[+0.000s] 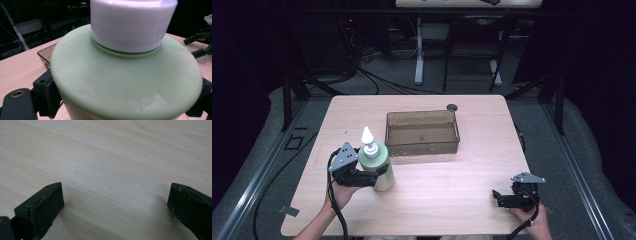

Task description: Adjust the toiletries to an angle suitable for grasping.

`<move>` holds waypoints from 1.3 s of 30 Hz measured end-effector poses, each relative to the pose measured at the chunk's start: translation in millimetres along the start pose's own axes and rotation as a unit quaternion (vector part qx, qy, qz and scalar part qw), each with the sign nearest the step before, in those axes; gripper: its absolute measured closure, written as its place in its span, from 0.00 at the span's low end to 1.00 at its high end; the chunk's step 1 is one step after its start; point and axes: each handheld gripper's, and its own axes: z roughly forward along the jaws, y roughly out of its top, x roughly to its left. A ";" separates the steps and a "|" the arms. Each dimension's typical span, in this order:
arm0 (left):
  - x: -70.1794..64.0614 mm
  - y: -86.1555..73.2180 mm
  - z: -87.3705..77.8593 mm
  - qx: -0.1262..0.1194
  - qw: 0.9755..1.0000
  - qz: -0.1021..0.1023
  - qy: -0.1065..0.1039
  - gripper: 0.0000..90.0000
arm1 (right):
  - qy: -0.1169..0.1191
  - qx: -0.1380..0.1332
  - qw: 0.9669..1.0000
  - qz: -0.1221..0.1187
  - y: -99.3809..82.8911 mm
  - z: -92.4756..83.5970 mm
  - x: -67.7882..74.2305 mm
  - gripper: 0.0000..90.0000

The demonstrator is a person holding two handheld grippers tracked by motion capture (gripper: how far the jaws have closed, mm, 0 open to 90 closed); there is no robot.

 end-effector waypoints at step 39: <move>-3.5 -16.6 12.9 -0.004 0.997 0.004 -0.076 0.13 | -0.005 0.001 1.000 0.002 -0.7 -0.8 -0.8 0.00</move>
